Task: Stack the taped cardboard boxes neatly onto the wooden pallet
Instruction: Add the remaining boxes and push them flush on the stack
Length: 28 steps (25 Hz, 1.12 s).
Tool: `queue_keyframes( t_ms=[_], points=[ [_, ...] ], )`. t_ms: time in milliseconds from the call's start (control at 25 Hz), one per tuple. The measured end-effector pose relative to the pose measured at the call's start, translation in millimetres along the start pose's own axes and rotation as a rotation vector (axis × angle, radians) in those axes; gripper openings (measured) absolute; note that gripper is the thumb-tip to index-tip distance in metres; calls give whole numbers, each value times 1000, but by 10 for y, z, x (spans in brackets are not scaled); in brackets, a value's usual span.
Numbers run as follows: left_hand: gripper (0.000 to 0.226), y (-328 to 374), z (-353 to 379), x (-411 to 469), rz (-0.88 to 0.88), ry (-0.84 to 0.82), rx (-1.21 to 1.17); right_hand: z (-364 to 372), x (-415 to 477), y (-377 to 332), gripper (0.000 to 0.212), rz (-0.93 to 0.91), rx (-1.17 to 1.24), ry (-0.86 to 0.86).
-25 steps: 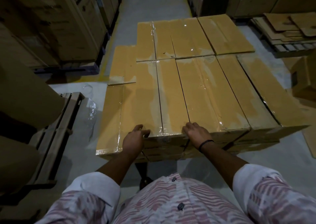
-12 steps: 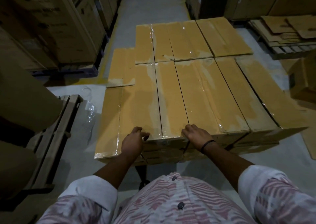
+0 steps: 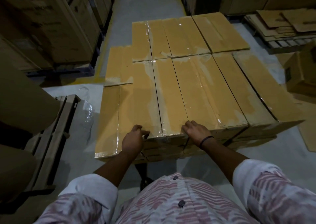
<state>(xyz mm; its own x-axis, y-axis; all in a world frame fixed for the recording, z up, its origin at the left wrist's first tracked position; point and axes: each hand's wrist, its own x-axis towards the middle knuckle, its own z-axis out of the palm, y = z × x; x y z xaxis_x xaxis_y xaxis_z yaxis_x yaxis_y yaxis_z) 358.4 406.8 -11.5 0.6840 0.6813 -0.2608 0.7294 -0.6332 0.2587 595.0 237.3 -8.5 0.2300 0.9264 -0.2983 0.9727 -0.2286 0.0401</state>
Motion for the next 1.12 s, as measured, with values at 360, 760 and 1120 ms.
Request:
queue_keyframes(
  t_ms=[360,760,1120],
  points=[
    [32,212,-26,181,79,60,120,54,52,-75,39,189,251,57],
    [33,643,173,468,367,39,-75,299,-378,-71,49,540,441,308],
    [29,1377,336,529,652,-4,-113,624,-1055,240,56,899,510,369]
  ],
)
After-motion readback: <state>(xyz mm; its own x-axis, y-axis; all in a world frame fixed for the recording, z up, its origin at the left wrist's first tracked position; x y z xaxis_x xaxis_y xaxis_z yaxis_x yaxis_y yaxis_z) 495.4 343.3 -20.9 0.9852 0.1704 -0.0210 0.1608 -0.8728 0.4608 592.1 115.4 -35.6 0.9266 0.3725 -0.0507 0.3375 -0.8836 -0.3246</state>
